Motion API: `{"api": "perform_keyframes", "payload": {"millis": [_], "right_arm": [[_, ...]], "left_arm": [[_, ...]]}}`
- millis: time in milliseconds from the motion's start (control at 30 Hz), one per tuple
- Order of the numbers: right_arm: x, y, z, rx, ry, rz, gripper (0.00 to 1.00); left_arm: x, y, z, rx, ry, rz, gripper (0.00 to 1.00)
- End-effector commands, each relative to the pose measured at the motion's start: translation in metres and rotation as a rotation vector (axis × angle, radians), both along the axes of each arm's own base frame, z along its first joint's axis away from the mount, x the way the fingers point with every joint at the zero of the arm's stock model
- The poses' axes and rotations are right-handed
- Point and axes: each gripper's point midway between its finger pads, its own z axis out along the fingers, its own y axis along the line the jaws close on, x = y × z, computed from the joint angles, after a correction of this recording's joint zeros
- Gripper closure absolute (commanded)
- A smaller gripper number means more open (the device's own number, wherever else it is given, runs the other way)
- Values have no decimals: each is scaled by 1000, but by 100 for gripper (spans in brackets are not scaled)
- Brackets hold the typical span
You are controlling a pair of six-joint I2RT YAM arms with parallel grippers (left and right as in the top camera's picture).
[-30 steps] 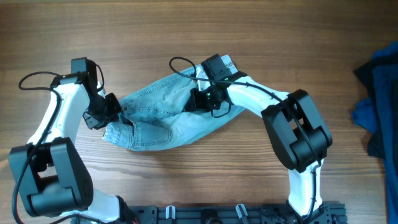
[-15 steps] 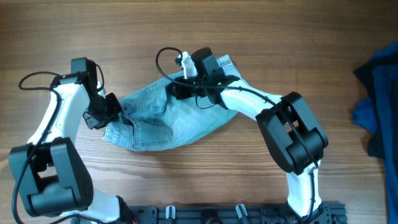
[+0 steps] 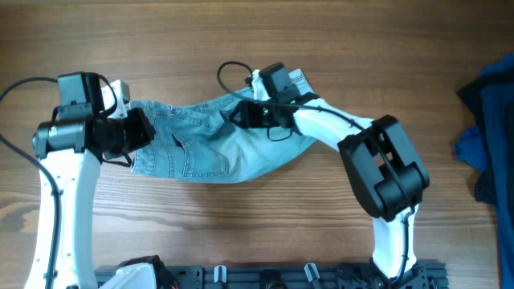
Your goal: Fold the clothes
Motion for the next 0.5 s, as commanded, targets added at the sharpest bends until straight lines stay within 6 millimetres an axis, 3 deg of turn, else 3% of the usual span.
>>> {"api": "perform_keyframes", "payload": {"millis": [0,167,300,400,467], "right_arm": [[6,-13,4,14,-8,28,51],[11,-75,7,-131,18,-35,55],[22,-154,14,-287,41,-170,66],[13,-206,-4,-412,132,-263,74],[2,-213,-14,-430,191,-266,81]], "left_arm": [[1,-18,21,12,-87,-141,90],[2,-28,19,67,-100,-209,92],[4,-27,20,70,-104,-204,92],[9,-27,23,74,-131,-203,91],[15,-26,26,76,-155,-197,91]]}}
